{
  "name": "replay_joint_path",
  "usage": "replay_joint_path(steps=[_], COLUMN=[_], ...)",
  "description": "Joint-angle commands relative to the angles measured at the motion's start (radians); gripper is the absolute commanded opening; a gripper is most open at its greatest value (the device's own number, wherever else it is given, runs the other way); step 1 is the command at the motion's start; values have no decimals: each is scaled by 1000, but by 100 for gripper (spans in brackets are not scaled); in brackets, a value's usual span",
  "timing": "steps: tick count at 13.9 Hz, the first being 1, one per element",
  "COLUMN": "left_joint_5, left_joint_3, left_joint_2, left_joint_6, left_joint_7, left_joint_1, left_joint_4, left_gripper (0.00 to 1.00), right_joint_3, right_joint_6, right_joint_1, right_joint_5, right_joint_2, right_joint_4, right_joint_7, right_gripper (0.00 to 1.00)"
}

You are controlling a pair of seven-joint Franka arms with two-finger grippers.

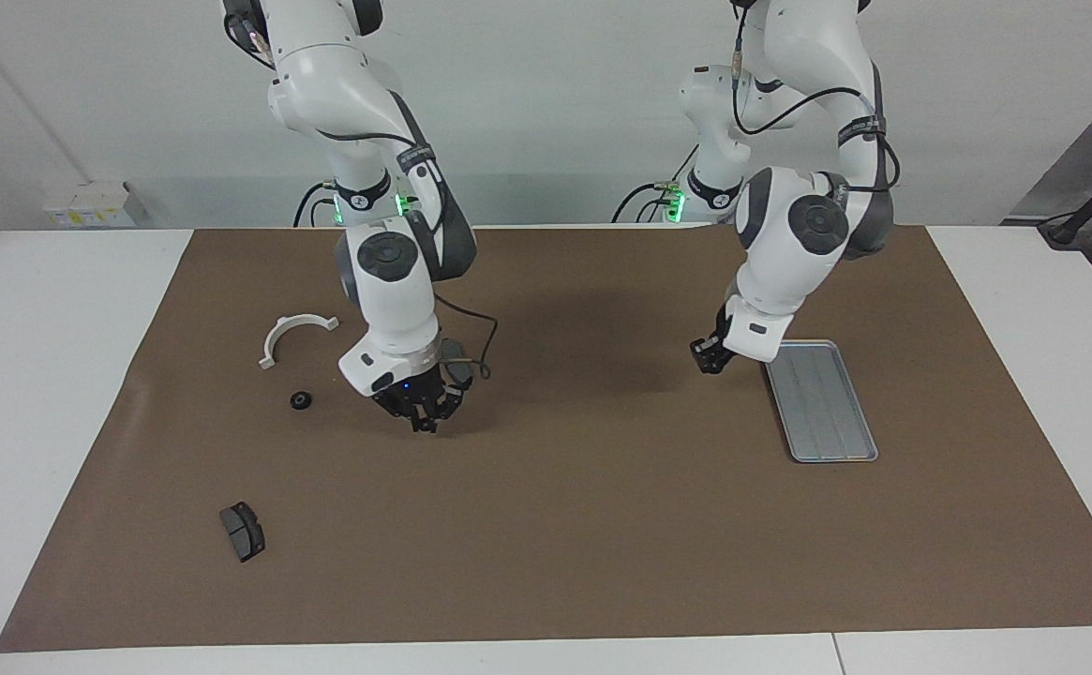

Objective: Place bearing gear from tray to pile

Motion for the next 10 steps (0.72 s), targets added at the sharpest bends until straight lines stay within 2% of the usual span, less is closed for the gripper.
replay_joint_path(steps=[1,4,6,8,10], left_joint_5=[-2,-2,-13,-35,-32], left_joint_3=[15,15,15,15,15], left_joint_2=[31,106,116,117,119], left_joint_6=[98,184,221,227,223], left_joint_7=[-150,-239,-241,-239,-236], left_joint_1=[-114,-219,-251,-263,-271], left_joint_4=[-14,-17,-26,-20,-9], left_gripper=[0,1,12,42,69], right_joint_3=[18,18,18,18,18], right_joint_6=[46,82,82,102,127], right_joint_1=[-57,-115,-129,-135,-140], right_joint_5=[-15,-13,-10,-9,-4], right_joint_2=[7,56,96,106,109], right_joint_4=[-9,44,89,92,82], right_joint_7=[-62,-138,-152,-160,-166], right_gripper=[0,0,4,8,25])
